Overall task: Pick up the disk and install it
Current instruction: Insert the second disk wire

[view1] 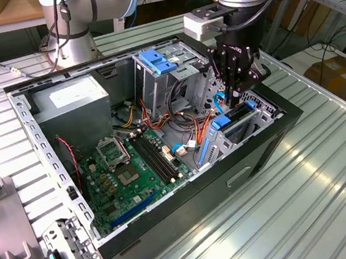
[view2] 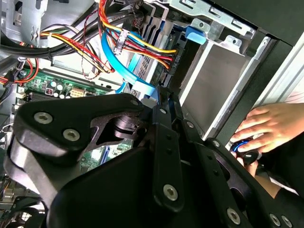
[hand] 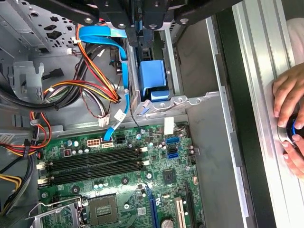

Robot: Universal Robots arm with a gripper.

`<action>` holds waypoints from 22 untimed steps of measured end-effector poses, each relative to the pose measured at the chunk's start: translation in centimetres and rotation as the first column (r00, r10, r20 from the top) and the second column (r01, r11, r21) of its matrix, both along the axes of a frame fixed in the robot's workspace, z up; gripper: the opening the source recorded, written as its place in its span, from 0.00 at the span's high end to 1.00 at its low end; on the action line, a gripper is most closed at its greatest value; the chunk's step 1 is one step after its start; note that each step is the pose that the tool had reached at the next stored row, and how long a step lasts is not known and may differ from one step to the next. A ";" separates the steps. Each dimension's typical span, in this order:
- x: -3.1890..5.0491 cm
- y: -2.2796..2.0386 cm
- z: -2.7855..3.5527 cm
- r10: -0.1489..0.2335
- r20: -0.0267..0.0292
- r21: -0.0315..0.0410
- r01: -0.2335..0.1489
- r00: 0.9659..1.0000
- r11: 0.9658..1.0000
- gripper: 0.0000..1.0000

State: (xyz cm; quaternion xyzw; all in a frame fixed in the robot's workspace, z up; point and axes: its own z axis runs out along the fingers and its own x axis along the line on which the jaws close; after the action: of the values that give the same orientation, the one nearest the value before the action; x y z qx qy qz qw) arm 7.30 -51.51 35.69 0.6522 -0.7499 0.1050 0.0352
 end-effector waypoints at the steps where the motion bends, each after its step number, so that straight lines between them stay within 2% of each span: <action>1: 0.00 0.00 0.00 0.000 0.000 0.000 0.000 1.000 1.000 0.84; 10: 0.00 0.00 -0.01 0.001 0.000 0.000 -0.001 1.000 1.000 0.84; 12: 0.00 -0.01 -0.09 0.027 0.004 0.000 -0.027 1.000 1.000 0.84; 15: 0.01 -0.05 -0.22 0.060 0.007 0.000 -0.060 0.998 0.998 0.84; 18: 0.00 -0.25 -0.32 0.067 0.010 0.000 -0.067 0.998 0.998 0.84; 19: -0.01 -0.39 -0.36 0.070 0.013 0.003 -0.070 0.997 0.998 0.84; 22: -0.02 -0.92 -0.43 0.072 0.019 0.026 -0.073 0.997 0.997 0.84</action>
State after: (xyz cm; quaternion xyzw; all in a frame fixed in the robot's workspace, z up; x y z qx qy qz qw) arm 7.28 -52.43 35.26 0.6784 -0.7274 0.1022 0.0159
